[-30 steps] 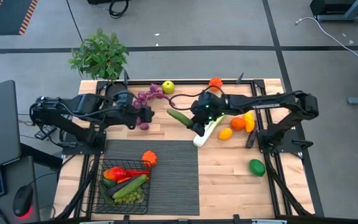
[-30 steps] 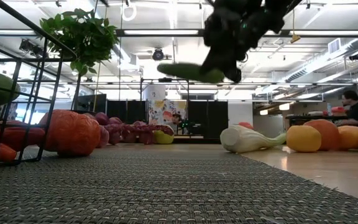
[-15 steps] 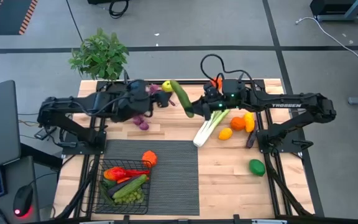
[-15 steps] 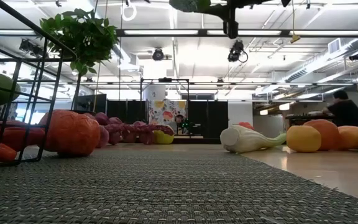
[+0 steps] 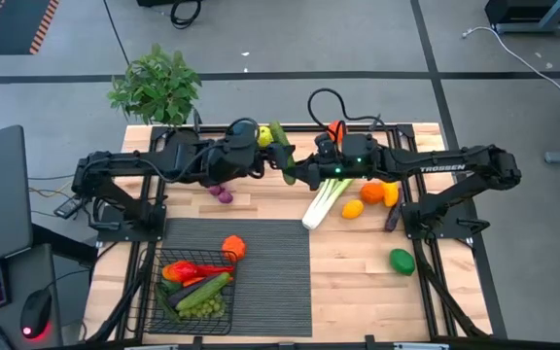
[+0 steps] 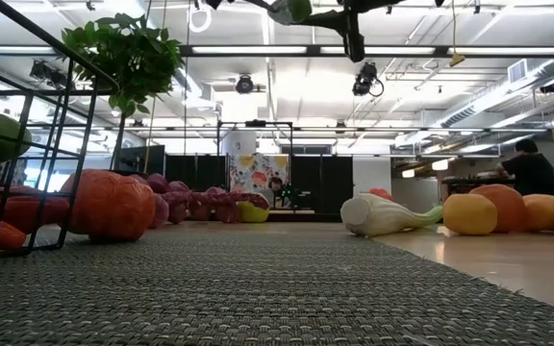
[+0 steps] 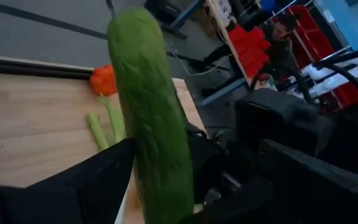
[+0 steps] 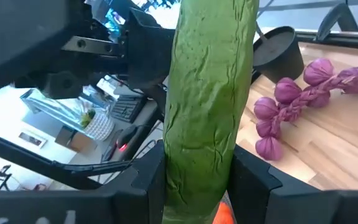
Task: Build produce basket
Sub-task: Put the green cucumber into the wire basket
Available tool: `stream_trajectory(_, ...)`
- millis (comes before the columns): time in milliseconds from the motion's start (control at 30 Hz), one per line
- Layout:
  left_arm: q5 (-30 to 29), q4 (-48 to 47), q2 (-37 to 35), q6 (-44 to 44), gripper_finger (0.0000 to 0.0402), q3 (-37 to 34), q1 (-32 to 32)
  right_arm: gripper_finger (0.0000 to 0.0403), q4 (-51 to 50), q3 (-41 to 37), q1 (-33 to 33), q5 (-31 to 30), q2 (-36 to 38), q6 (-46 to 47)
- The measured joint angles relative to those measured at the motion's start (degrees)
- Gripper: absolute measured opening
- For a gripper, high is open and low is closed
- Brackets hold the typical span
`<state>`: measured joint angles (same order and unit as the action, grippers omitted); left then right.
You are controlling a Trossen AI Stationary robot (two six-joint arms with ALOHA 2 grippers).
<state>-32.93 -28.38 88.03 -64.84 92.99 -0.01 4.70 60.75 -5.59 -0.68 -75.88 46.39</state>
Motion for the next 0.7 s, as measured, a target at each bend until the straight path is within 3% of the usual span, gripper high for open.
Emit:
stream_trajectory(533, 0.14, -4.67, 0.04, 2.91, 0.0352, 0.0, 0.57, 0.0142, 1.65, 0.0, 1.17, -2.5, 0.0, 0.08)
stream_trajectory(700, -1.17, -6.46, -0.02, 2.47, 0.0352, 0.1, 0.48, 0.0142, 4.18, 0.0, 1.12, -0.86, -0.02, -1.54)
